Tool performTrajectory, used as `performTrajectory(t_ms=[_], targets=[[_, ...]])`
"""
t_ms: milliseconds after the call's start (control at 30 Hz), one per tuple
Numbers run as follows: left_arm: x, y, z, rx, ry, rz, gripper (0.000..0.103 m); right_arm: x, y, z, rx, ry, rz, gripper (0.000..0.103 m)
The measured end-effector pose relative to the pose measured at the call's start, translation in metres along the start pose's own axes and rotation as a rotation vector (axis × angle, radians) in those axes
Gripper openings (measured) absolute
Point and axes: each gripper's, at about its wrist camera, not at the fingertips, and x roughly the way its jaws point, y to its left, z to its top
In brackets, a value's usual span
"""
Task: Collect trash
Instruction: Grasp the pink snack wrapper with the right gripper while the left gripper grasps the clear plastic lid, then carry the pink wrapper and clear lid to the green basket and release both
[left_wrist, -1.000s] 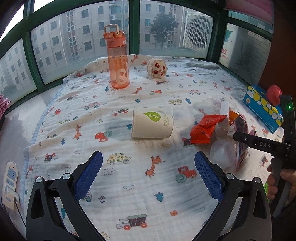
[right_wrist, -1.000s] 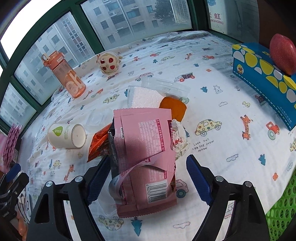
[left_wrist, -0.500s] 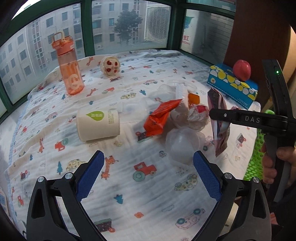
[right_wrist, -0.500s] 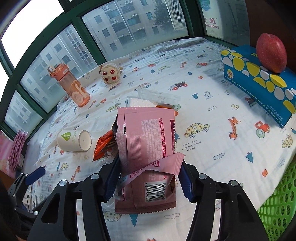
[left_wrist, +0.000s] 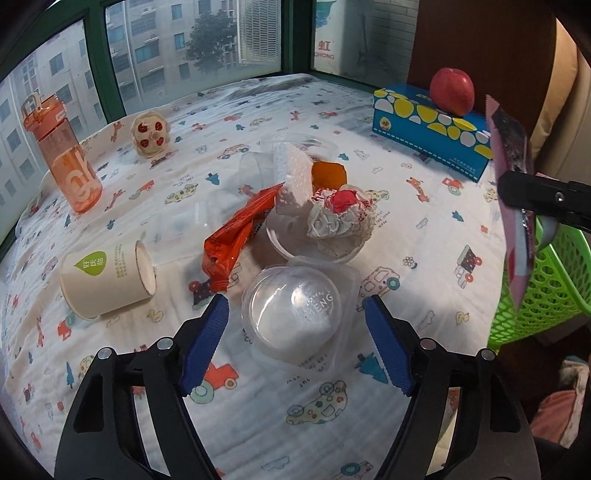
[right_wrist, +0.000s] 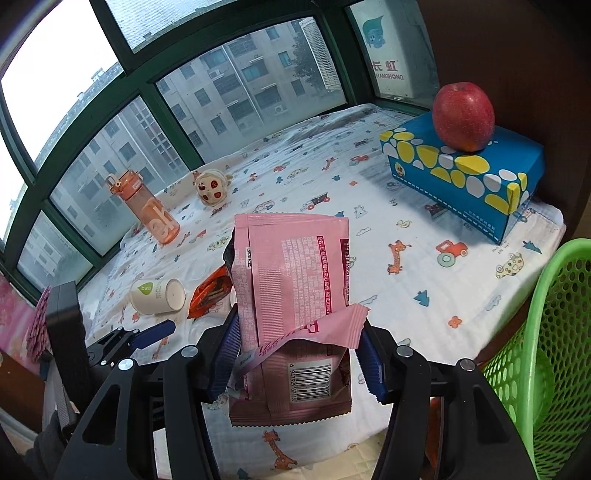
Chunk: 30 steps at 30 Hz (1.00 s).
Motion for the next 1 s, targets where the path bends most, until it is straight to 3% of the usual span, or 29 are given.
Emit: performTrajectory(t_ms=[367, 600, 633, 1000], targets=[[0.021, 0.003, 0.003, -0.02, 0.041, 0.04, 0.071, -0.008, -0.016, -0.008, 0.038, -0.005, -0.001, 0.055], [0.019, 0.003, 0.003, -0.033, 0.028, 0.011, 0.063, -0.015, -0.019, -0.012, 0.041, -0.013, -0.008, 0.055], [0.016, 0.003, 0.003, -0.033, 0.022, 0.001, 0.054, -0.017, -0.019, -0.013, 0.04, -0.017, -0.008, 0.055], [-0.022, 0.002, 0.008, -0.054, -0.038, -0.077, 0.054, -0.051, -0.031, -0.016, 0.055, -0.076, -0.04, 0.055]])
